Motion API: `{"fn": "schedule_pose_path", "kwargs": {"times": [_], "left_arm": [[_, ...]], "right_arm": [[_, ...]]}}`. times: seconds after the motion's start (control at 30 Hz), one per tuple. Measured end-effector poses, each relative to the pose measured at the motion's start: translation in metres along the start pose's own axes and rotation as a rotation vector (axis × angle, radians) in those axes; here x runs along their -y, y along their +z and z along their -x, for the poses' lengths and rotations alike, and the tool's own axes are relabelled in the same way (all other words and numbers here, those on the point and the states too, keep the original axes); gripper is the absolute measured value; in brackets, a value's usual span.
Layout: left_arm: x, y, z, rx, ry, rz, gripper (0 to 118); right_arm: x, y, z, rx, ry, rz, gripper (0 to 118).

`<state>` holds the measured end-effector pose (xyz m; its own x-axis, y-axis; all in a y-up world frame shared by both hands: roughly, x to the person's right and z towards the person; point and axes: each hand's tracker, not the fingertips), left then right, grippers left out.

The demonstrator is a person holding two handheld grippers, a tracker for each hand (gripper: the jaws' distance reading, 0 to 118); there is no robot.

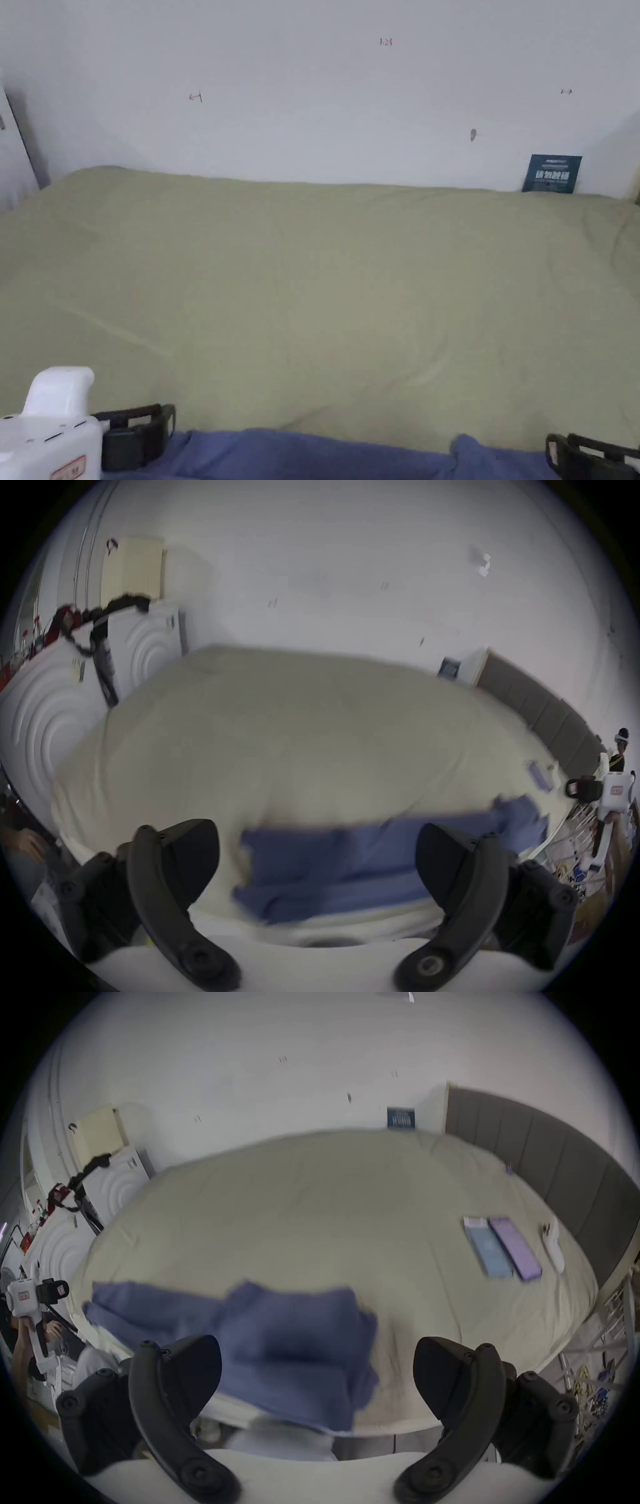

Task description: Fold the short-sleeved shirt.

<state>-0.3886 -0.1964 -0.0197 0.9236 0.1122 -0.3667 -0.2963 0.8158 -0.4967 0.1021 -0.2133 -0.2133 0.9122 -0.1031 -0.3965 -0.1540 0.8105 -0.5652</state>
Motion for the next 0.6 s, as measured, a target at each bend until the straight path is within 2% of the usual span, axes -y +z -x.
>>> {"fn": "schedule_pose_path", "kwargs": {"times": [0.03,0.07,0.1,0.13,0.17,0.2,0.23,0.27,0.33,0.4,0.6], "left_arm": [[-0.013,0.007,-0.015,0.051,-0.008,-0.074,107],[-0.024,0.012,-0.028,0.043,-0.014,-0.112,103],[-0.030,0.014,-0.040,0.032,-0.019,-0.178,102],[-0.037,0.019,-0.053,0.012,-0.039,-0.243,96],[-0.040,0.023,-0.065,-0.018,-0.061,-0.306,75],[-0.042,0.028,-0.078,-0.030,-0.102,-0.367,43],[-0.040,0.032,-0.093,-0.060,-0.148,-0.391,5],[-0.039,0.034,-0.101,-0.079,-0.153,-0.417,0],[-0.030,0.034,-0.111,-0.060,-0.132,-0.427,0],[-0.023,0.027,-0.114,-0.054,-0.137,-0.407,0],[-0.011,0.026,-0.118,-0.074,-0.146,-0.441,0]], "right_arm": [[-0.011,0.008,0.017,-0.008,0.040,-0.088,91],[-0.021,0.016,0.034,0.006,0.066,-0.147,85],[-0.030,0.024,0.049,0.024,0.076,-0.205,84],[-0.036,0.031,0.063,-0.010,0.088,-0.268,83],[-0.040,0.035,0.073,-0.023,0.071,-0.324,77],[-0.043,0.039,0.085,-0.017,0.054,-0.362,62],[-0.043,0.042,0.094,-0.018,0.049,-0.406,31],[-0.042,0.043,0.100,-0.021,0.046,-0.449,1],[-0.038,0.042,0.113,0.037,0.035,-0.499,1],[-0.038,0.039,0.116,0.002,0.052,-0.468,1],[-0.031,0.041,0.127,0.072,0.103,-0.507,1]]}}
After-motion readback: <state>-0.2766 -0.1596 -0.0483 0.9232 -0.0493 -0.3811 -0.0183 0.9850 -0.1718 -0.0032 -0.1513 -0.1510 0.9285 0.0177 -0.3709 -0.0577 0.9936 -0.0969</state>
